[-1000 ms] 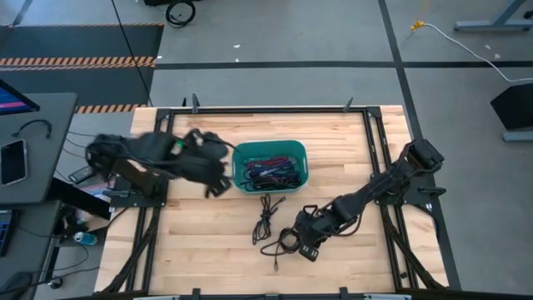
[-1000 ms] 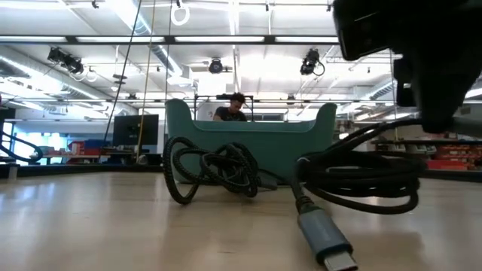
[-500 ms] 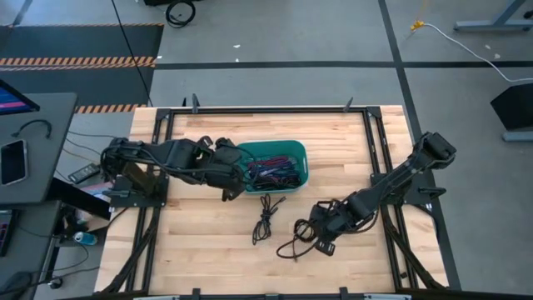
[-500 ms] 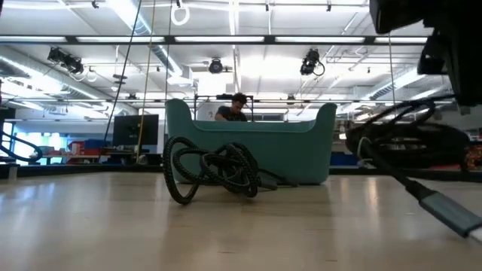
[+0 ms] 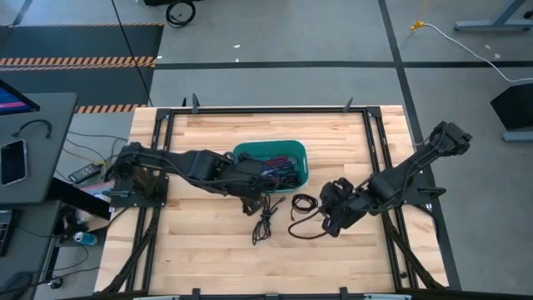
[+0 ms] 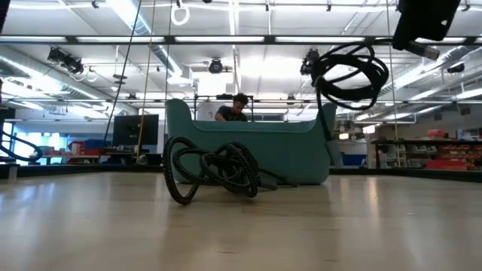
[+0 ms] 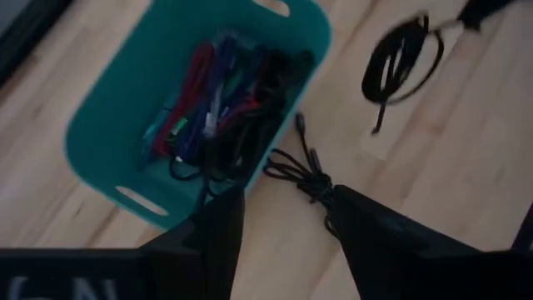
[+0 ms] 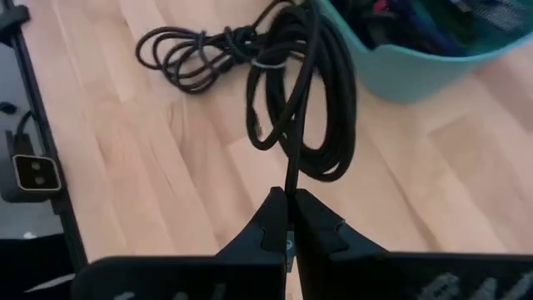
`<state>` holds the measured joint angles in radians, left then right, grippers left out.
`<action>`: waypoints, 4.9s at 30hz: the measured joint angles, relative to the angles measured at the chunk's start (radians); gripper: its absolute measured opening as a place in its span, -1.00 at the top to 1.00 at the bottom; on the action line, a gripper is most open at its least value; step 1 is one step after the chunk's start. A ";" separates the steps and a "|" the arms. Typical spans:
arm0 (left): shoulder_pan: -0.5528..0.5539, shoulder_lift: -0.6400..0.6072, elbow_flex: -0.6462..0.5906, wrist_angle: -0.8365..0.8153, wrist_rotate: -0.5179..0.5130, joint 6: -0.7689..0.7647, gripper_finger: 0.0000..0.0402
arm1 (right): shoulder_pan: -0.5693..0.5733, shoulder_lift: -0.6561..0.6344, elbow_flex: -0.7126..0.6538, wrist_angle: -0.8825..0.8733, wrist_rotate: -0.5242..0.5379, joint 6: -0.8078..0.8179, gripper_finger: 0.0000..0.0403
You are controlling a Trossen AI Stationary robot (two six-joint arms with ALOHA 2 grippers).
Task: Pick and place USB-C Cables
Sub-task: Put the bottom black charger cable into the light blue bin
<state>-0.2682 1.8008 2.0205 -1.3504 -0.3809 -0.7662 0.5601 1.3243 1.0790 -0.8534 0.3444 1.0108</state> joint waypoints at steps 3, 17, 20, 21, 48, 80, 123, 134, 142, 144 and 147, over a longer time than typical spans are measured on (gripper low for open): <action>0.008 0.032 0.000 0.003 0.020 0.000 0.01 | 0.000 -0.028 0.000 -0.027 0.025 -0.001 0.97; 0.096 0.188 0.000 0.285 0.197 0.235 -0.19 | 0.000 -0.052 0.003 0.074 0.056 -0.071 0.97; 0.123 0.193 0.000 0.285 0.215 0.237 -0.24 | 0.000 -0.053 0.040 0.077 0.065 -0.112 0.97; 0.130 0.193 0.000 0.286 0.217 0.239 -0.26 | 0.000 -0.053 0.054 0.076 0.080 -0.131 0.97; 0.181 0.193 0.000 0.301 0.522 0.253 -0.42 | -0.033 -0.052 0.118 -0.052 0.100 -0.226 0.97; 0.187 0.216 -0.001 0.489 0.403 0.333 -0.44 | -0.033 -0.051 0.117 0.007 0.126 -0.281 0.98; 0.374 0.082 0.001 0.240 0.240 0.386 0.90 | -0.588 -0.029 0.117 0.288 -0.163 -0.809 0.98; 0.388 0.085 -0.001 0.156 0.254 0.396 0.90 | -0.671 0.191 0.117 0.487 -0.336 -0.883 0.99; 0.376 0.085 0.000 0.120 0.253 0.393 0.90 | -0.673 0.199 0.116 0.489 -0.325 -0.883 0.97; 0.376 0.085 0.000 0.119 0.252 0.395 0.90 | -0.673 0.179 0.116 0.492 -0.311 -0.881 0.90; 0.376 0.085 0.000 0.119 0.252 0.396 0.90 | -0.673 0.152 0.116 0.493 -0.286 -0.879 0.78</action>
<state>0.1078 1.8854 2.0201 -1.2316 -0.1285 -0.3698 -0.1127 1.4767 1.1946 -0.3608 0.0584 0.1314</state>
